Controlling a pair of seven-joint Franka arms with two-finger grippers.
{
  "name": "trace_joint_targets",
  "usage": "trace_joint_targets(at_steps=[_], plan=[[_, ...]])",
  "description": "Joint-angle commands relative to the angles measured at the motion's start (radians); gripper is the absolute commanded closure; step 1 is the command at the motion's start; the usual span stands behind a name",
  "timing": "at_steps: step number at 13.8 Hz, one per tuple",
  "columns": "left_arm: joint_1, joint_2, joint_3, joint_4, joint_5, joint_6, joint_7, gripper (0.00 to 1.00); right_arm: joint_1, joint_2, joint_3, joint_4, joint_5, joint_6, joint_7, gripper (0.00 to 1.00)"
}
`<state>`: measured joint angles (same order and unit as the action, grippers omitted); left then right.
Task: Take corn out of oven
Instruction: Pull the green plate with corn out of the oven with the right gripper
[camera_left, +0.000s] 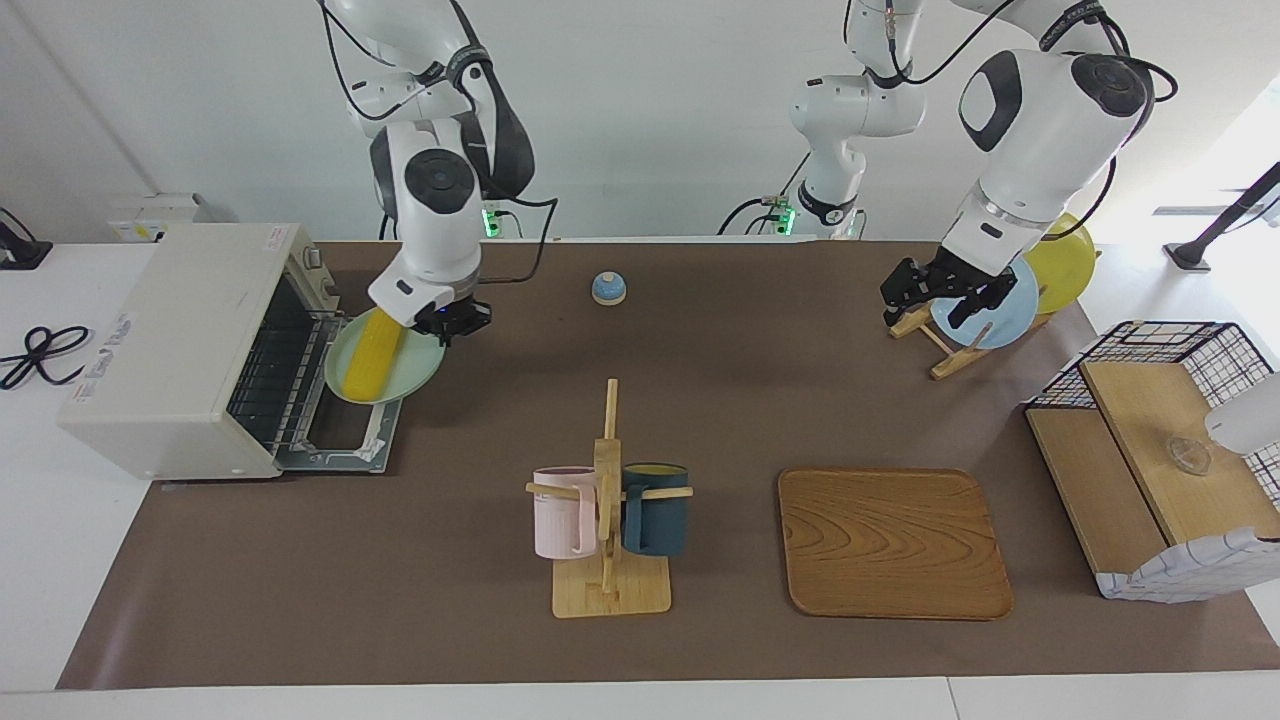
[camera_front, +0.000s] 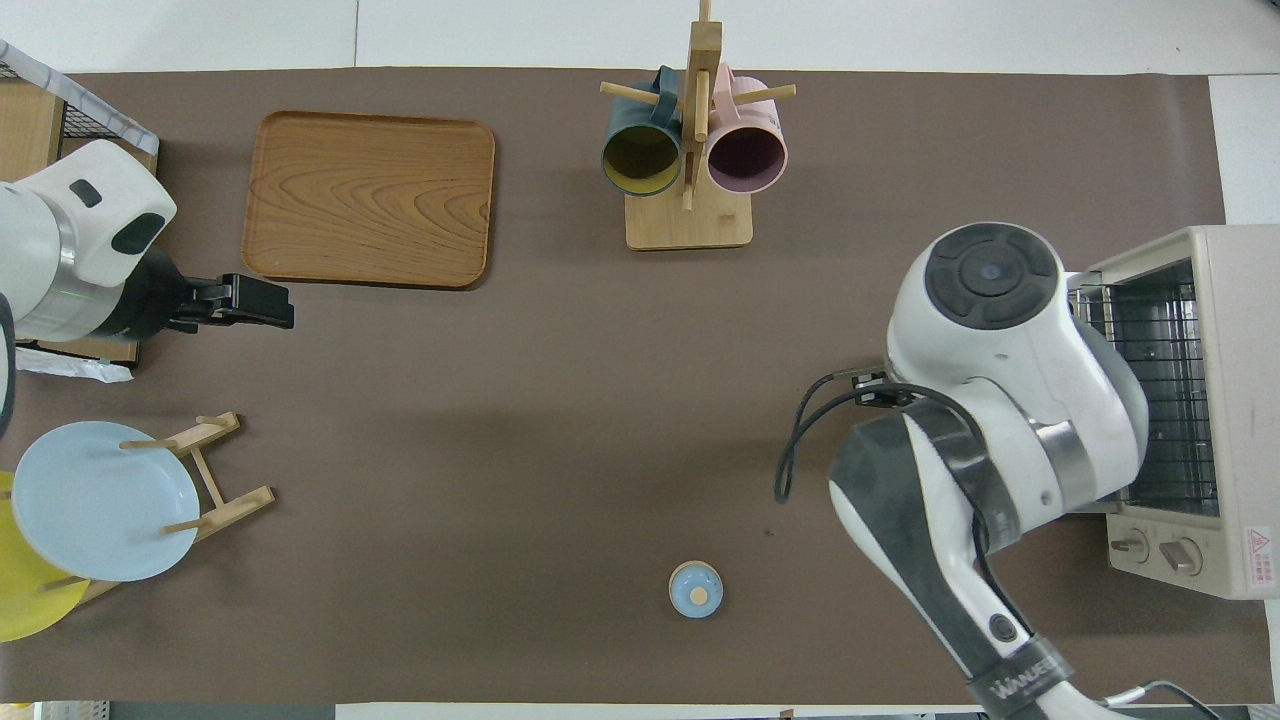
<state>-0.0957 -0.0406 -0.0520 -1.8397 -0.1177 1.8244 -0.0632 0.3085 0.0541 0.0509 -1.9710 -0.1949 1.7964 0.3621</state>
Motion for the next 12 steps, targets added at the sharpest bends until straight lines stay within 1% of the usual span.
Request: trace_joint_targets(at_steps=[1, 2, 3, 4, 5, 6, 8, 9, 12], plan=[[-0.007, -0.015, 0.009, -0.024, -0.014, 0.021, 0.002, 0.00, 0.091, 0.113, 0.007, 0.157, 0.023, -0.071, 0.132, 1.00], [-0.004, -0.015, 0.011, -0.024, -0.014, 0.021, 0.003, 0.00, 0.128, 0.154, 0.007, 0.206, 0.035, -0.089, 0.173, 1.00], [0.001, -0.015, 0.011, -0.024, -0.014, 0.021, 0.008, 0.00, 0.180, 0.227, 0.007, 0.283, 0.040, -0.116, 0.237, 1.00], [0.002, -0.015, 0.009, -0.024, -0.014, 0.021, 0.008, 0.00, 0.229, 0.316, 0.007, 0.387, 0.037, -0.150, 0.318, 1.00], [0.004, -0.015, 0.011, -0.024, -0.014, 0.023, 0.009, 0.00, 0.257, 0.381, 0.007, 0.455, 0.038, -0.157, 0.378, 1.00], [0.007, -0.012, 0.011, -0.024, -0.014, 0.024, 0.011, 0.00, 0.270, 0.407, 0.010, 0.471, 0.037, -0.146, 0.408, 1.00], [0.019, -0.010, 0.011, -0.024, -0.014, 0.035, 0.019, 0.00, 0.323, 0.423, 0.026, 0.456, 0.041, -0.080, 0.439, 1.00], [0.028, -0.007, 0.012, -0.024, -0.014, 0.041, 0.034, 0.00, 0.331, 0.429, 0.026, 0.421, 0.041, -0.022, 0.439, 1.00], [0.062, -0.007, 0.012, -0.030, -0.014, 0.044, 0.071, 0.00, 0.339, 0.406, 0.027, 0.309, 0.086, 0.115, 0.457, 1.00]])
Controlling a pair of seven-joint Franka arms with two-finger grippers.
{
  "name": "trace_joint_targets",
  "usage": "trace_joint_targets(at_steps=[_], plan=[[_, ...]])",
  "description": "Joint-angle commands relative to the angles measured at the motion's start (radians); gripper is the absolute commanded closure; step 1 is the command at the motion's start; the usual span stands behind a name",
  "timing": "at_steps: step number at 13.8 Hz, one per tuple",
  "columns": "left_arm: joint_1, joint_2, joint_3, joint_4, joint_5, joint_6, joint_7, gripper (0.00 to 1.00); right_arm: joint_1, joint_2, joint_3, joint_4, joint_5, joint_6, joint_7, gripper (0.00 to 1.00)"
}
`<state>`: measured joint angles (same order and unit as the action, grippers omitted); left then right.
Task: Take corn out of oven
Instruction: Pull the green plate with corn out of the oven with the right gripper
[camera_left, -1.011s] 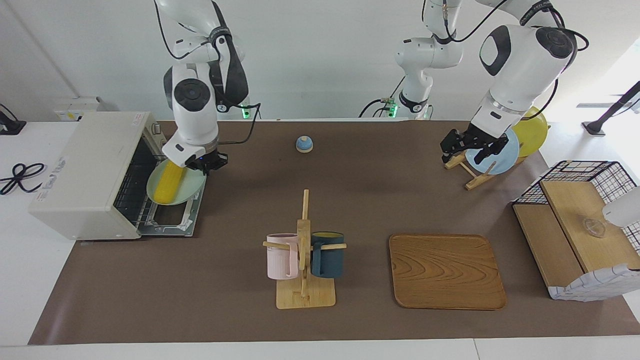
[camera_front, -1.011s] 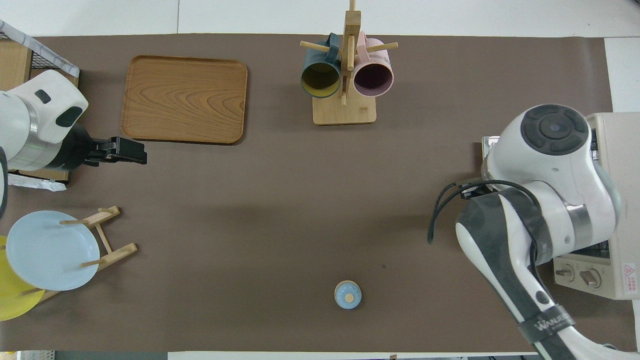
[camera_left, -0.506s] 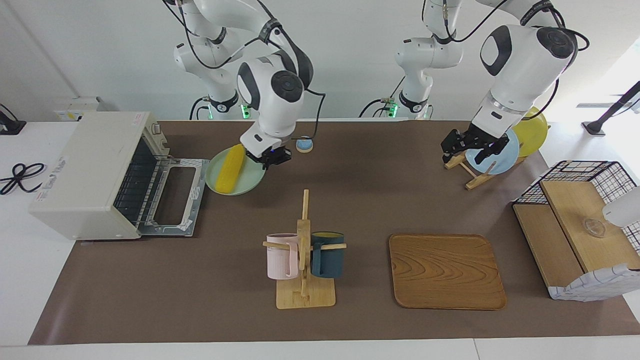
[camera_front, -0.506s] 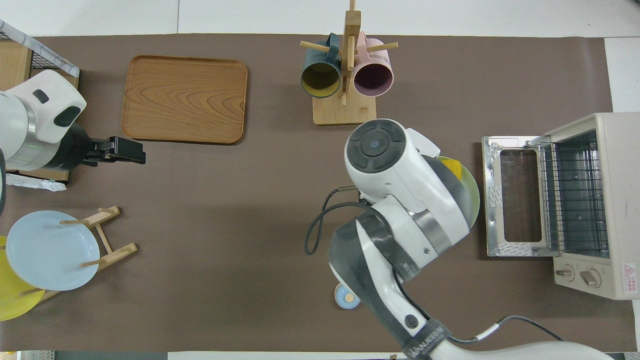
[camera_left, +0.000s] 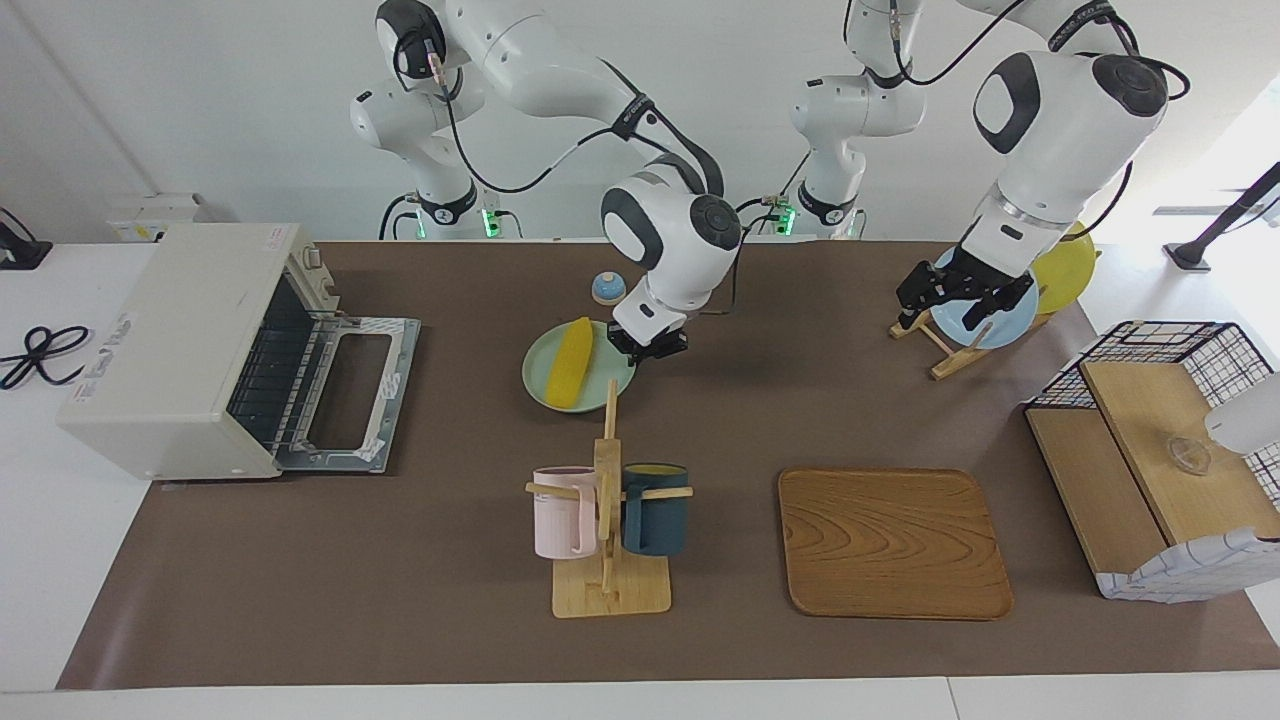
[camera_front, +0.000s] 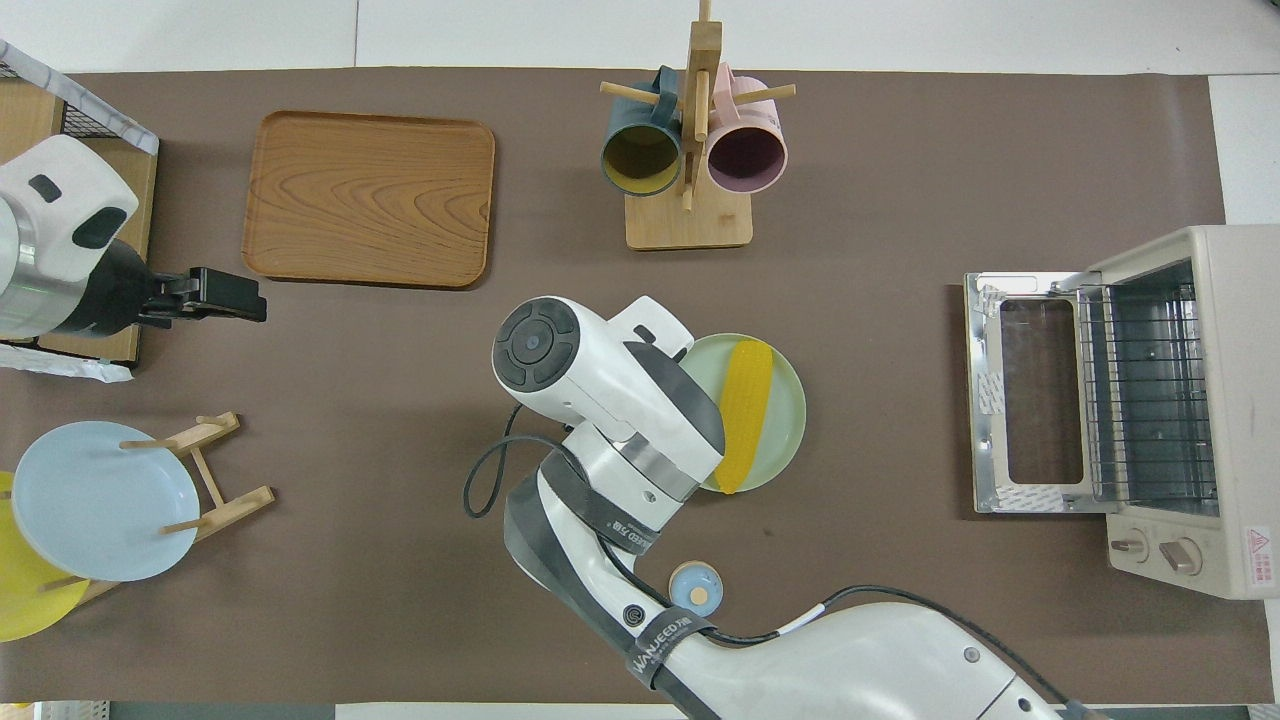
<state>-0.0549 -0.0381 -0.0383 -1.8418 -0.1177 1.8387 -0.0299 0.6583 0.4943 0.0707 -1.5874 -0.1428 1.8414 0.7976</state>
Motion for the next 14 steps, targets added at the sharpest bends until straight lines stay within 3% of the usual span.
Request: trace_joint_targets(at_steps=[1, 5, 8, 11, 14], plan=[[0.026, -0.009, -0.002, -0.033, -0.014, 0.033, 0.041, 0.00, -0.008, -0.042, 0.011, -0.109, 0.041, 0.120, 0.029, 1.00], [0.035, -0.008, -0.002, -0.036, -0.014, 0.036, 0.045, 0.00, 0.015, -0.051, 0.026, -0.184, 0.089, 0.268, 0.067, 1.00], [0.033, -0.008, -0.003, -0.036, -0.014, 0.043, 0.044, 0.00, -0.002, -0.046, 0.026, -0.174, 0.092, 0.268, 0.077, 0.99], [0.027, -0.006, -0.003, -0.036, -0.022, 0.048, 0.045, 0.00, 0.004, -0.049, 0.026, -0.115, 0.101, 0.251, 0.077, 0.68], [0.023, 0.001, -0.003, -0.036, -0.031, 0.054, 0.044, 0.00, -0.034, -0.118, 0.026, -0.097, 0.103, 0.161, 0.023, 0.69]])
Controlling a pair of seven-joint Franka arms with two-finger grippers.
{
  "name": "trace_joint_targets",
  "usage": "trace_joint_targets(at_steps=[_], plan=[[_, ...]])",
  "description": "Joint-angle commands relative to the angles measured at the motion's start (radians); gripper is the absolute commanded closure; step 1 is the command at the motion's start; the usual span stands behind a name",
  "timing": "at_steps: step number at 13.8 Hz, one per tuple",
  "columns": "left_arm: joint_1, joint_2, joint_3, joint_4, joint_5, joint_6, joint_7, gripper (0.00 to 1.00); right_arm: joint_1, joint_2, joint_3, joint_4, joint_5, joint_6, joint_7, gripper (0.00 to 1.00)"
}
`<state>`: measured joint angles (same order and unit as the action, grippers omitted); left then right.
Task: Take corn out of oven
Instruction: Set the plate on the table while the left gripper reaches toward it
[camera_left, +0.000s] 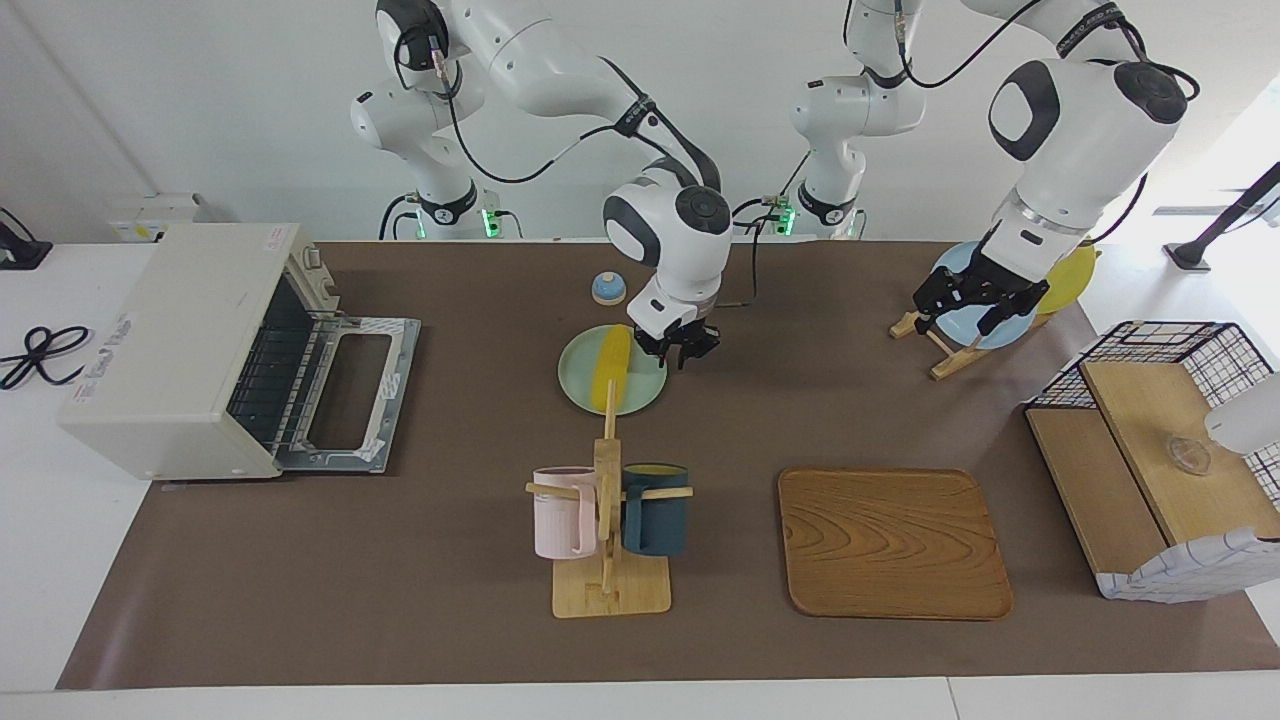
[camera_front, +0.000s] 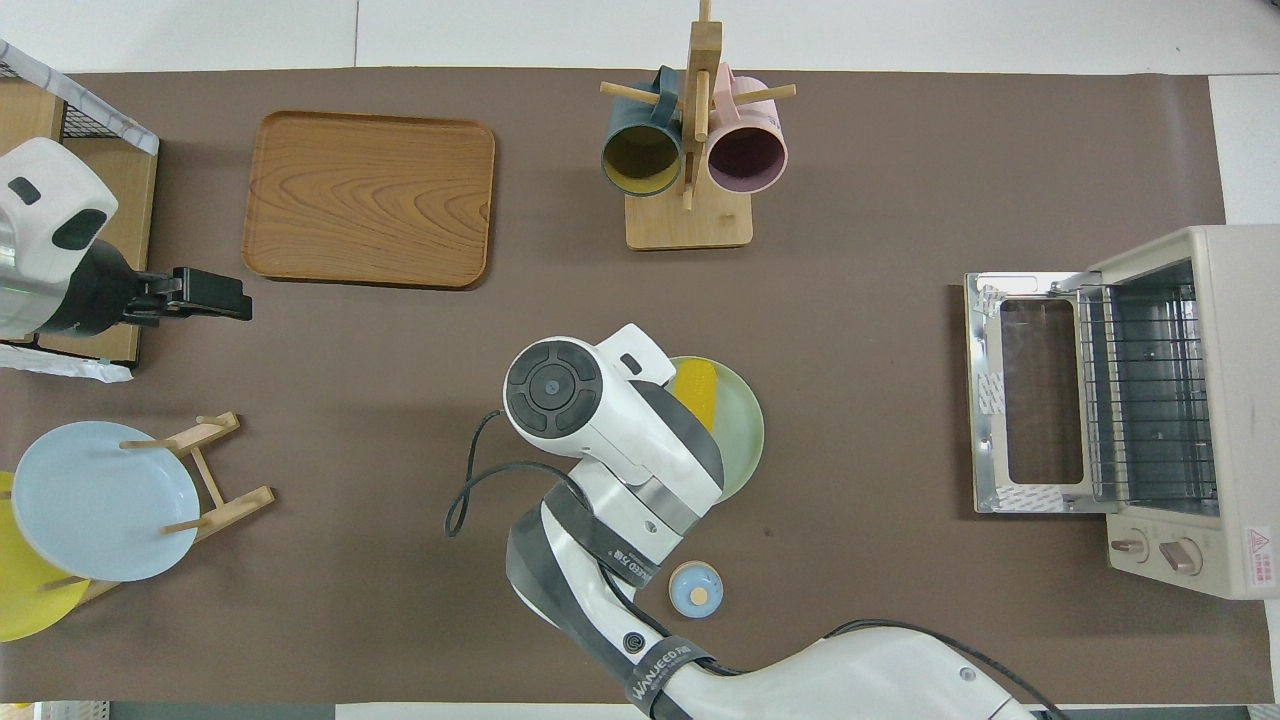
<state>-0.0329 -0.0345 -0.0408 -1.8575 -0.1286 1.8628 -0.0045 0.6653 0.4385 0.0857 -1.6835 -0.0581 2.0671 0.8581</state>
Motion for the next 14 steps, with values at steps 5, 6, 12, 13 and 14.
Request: trace_joint_targets(at_steps=[5, 6, 12, 13, 14], plan=[[-0.080, 0.022, -0.002, -0.019, -0.074, 0.053, 0.006, 0.00, -0.205, -0.259, 0.008, -0.128, 0.012, -0.312, -0.179, 0.90], [-0.125, 0.027, -0.001, -0.020, -0.075, 0.064, -0.003, 0.00, -0.216, -0.294, 0.005, -0.206, 0.003, -0.302, -0.177, 0.90], [-0.317, 0.065, -0.002, -0.058, -0.075, 0.176, -0.200, 0.00, -0.449, -0.415, 0.003, -0.609, -0.057, -0.008, -0.248, 1.00], [-0.321, 0.065, -0.002, -0.058, -0.075, 0.180, -0.200, 0.00, -0.472, -0.423, 0.005, -0.664, -0.099, 0.046, -0.249, 1.00], [-0.341, 0.065, -0.002, -0.063, -0.075, 0.185, -0.206, 0.00, -0.492, -0.423, 0.005, -0.692, -0.126, 0.069, -0.249, 1.00]])
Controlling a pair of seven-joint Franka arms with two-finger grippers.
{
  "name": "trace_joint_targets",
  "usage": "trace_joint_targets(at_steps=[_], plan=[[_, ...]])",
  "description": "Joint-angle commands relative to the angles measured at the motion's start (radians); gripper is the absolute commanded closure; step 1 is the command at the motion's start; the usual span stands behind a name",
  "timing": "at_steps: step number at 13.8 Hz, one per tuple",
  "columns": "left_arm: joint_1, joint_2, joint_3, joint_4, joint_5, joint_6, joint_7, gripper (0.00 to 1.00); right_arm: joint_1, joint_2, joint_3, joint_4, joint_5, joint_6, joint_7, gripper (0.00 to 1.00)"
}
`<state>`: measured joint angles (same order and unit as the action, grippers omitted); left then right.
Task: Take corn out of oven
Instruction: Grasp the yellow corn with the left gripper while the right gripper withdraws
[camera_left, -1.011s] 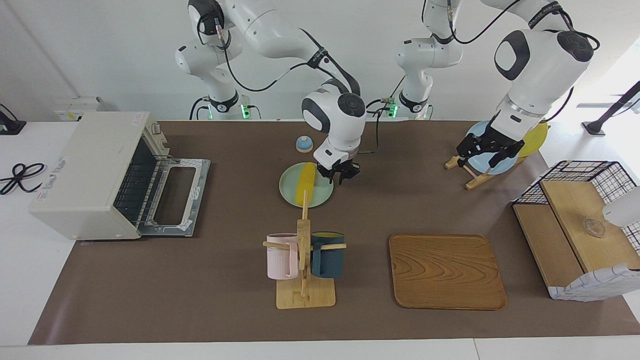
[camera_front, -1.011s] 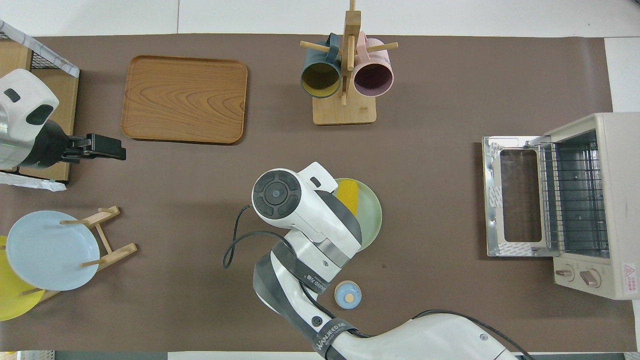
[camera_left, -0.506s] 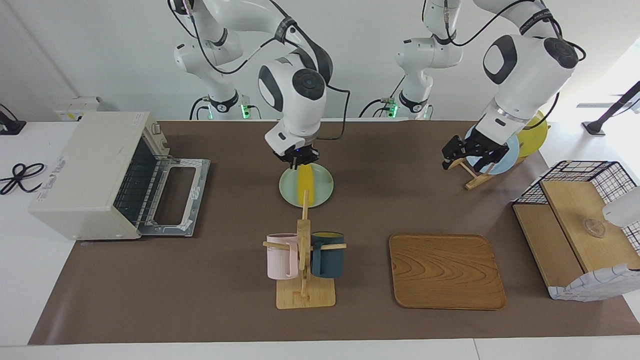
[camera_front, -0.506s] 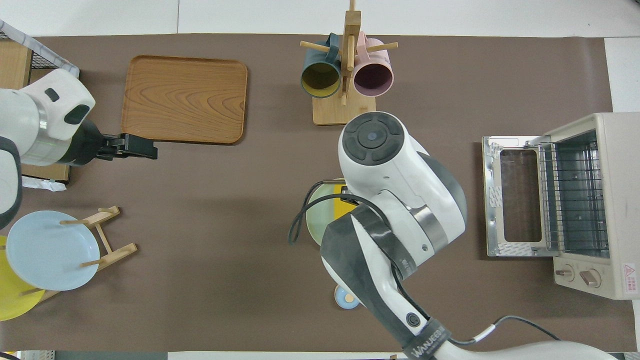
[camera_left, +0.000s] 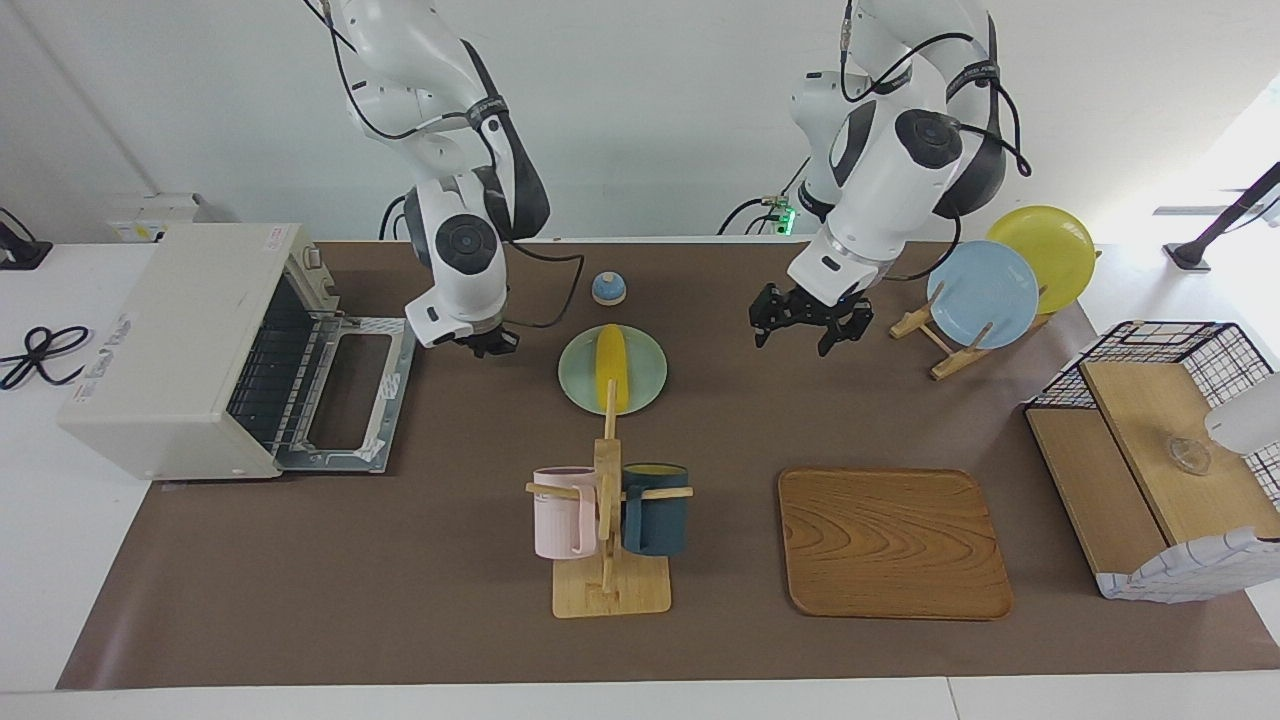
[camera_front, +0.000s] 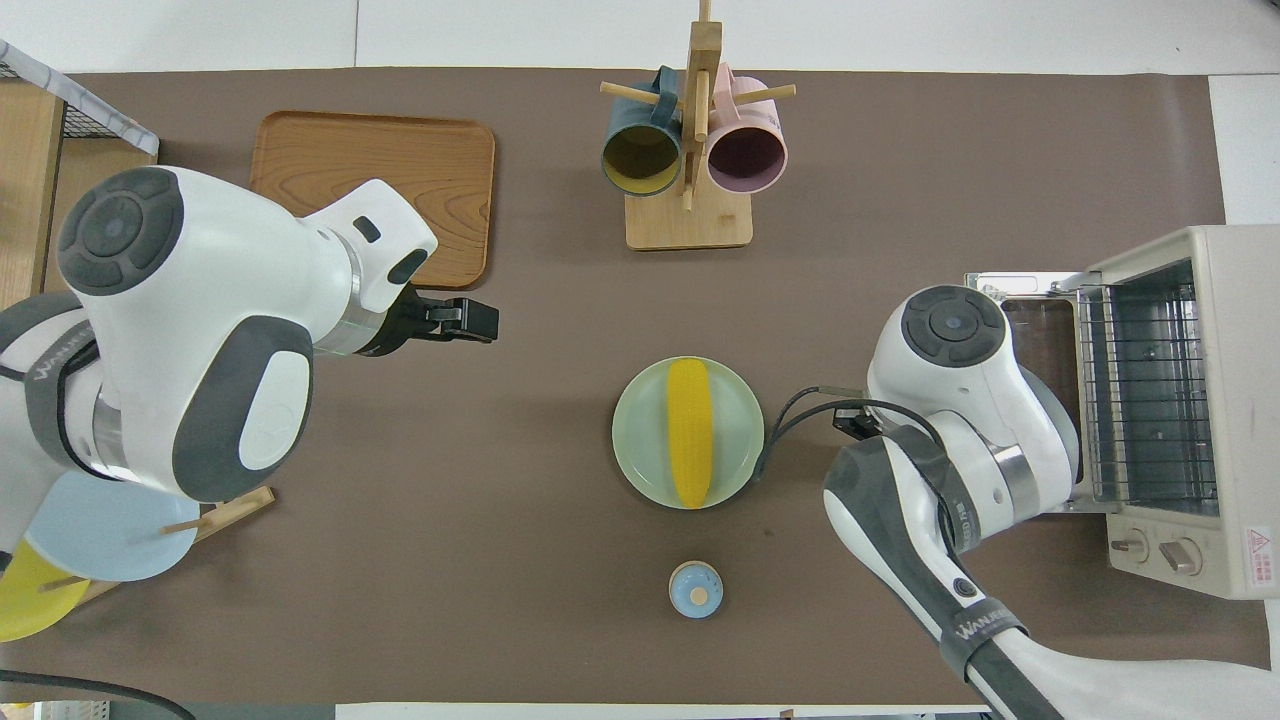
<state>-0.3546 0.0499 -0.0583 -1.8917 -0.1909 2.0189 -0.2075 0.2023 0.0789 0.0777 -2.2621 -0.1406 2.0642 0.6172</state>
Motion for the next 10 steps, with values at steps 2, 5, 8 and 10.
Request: trace_joint_targets(at_steps=[2, 5, 8, 10], plan=[[-0.072, -0.013, 0.017, -0.041, -0.013, 0.058, -0.038, 0.00, -0.032, -0.067, 0.011, -0.125, -0.072, 0.063, -0.019, 1.00], [-0.205, 0.007, 0.017, -0.099, -0.013, 0.188, -0.133, 0.00, -0.069, -0.077, 0.013, -0.148, -0.108, 0.071, -0.017, 1.00], [-0.323, 0.068, 0.018, -0.109, -0.013, 0.273, -0.181, 0.00, -0.089, -0.088, 0.013, -0.178, -0.128, 0.080, -0.017, 1.00], [-0.389, 0.114, 0.021, -0.107, -0.012, 0.320, -0.188, 0.00, -0.100, -0.090, 0.013, -0.182, -0.146, 0.082, -0.020, 1.00]])
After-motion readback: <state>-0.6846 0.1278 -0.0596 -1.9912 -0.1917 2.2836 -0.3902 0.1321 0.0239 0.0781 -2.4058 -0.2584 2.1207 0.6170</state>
